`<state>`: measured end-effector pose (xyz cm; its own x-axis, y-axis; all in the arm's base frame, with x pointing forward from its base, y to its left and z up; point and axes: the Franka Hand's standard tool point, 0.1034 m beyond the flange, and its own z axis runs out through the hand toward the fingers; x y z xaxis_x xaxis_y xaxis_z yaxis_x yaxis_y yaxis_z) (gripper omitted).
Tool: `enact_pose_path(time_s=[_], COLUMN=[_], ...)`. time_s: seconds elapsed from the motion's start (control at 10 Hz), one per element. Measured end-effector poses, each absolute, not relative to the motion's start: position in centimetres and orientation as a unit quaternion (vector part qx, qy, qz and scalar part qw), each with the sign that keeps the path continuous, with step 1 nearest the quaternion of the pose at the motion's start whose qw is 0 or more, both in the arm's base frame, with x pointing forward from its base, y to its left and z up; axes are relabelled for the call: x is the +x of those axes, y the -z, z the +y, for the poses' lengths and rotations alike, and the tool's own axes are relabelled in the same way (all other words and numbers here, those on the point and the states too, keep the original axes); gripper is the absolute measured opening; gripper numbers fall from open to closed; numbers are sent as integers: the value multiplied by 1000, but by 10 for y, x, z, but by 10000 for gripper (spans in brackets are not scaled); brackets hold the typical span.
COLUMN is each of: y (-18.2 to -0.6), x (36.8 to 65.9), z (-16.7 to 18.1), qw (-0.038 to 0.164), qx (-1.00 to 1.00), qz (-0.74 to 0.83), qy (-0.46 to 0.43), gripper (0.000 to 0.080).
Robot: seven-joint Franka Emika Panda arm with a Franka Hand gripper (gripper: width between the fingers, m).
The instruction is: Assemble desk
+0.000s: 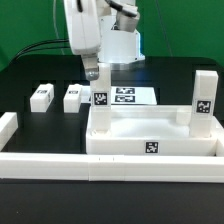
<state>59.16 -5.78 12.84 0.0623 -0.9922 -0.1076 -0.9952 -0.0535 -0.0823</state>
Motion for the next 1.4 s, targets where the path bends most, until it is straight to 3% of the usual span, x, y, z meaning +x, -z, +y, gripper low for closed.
enact_pose_path(time_s=[0.1,0.2,0.3,0.8,1.4], y=[-129,-128,-127,-127,-126], x=[594,595,594,594,595], z=[-56,-57,-57,-56,-44], qw=[68,69,68,65,50], qx=[-742,-788,-813,-907,-991], qz=[667,612,578,416,117], qy=[-8,0,2,14,31], gripper=[508,619,640,649,649])
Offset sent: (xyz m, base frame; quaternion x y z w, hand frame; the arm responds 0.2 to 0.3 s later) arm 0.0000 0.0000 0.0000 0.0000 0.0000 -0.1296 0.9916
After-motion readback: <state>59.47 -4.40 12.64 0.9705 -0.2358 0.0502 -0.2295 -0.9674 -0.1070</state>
